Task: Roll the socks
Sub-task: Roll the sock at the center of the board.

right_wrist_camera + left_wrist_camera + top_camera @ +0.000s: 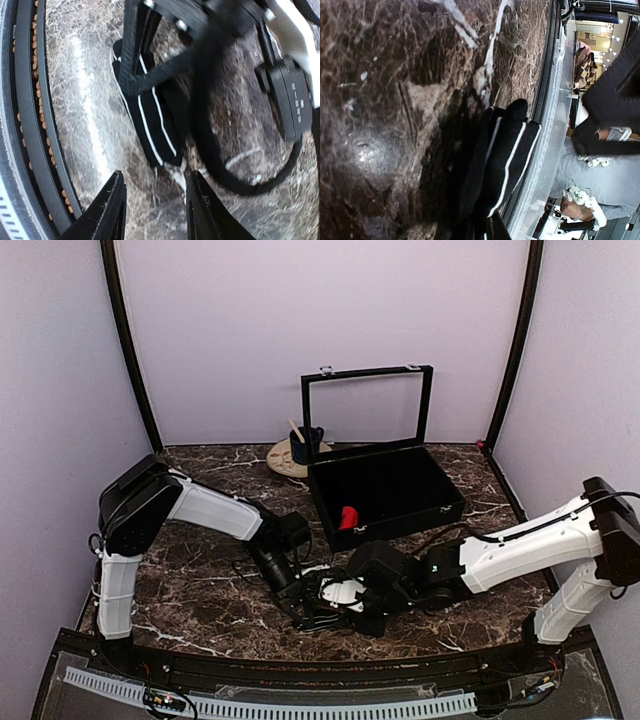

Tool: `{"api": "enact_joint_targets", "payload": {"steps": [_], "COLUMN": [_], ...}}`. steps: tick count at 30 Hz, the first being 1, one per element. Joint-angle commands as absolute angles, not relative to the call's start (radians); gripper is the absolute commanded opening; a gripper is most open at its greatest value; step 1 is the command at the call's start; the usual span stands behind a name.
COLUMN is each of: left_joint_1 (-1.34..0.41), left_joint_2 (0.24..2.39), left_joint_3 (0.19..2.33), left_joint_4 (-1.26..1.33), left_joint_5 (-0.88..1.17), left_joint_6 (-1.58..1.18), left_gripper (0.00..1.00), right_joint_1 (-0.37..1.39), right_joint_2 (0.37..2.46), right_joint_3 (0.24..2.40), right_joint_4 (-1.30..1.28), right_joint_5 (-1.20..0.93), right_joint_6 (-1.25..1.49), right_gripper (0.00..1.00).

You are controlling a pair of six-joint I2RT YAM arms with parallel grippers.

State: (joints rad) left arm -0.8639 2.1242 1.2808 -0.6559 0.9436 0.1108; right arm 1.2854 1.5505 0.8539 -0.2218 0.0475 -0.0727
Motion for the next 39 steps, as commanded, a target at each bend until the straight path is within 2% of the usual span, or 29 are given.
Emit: {"api": "enact_joint_targets", "payload": {"steps": [1,29,34,39], "left_joint_1": [-0.861,-0.854,-0.854,-0.854], "left_joint_2": [2.169,2.191,2.192,2.191], "left_joint_3": [1.283,1.295,1.295,1.294], "left_joint_4": [-0.732,-0.785,-0.785,-0.781], "left_joint_5": [0.889,0.918,0.916,0.907], "left_joint_6": [0.136,0.166,0.168,0.163], "left_gripper": [0.00,0.00,0.00,0.00], "right_joint_1": [1.310,1.349,1.343,1.320], "right_joint_2": [1.608,1.809,1.825,1.843], "right_joint_3": [0.915,1.022,1.020,1.020], "right_joint_4": [-0.220,-0.240,-0.253,-0.278], "right_joint_5": [0.081,0.101,0.091,0.058], "right_joint_6": [-0.142,-0.259,-0.256,-0.241], "right_gripper": [0.38,0.39,0.31,0.16]}}
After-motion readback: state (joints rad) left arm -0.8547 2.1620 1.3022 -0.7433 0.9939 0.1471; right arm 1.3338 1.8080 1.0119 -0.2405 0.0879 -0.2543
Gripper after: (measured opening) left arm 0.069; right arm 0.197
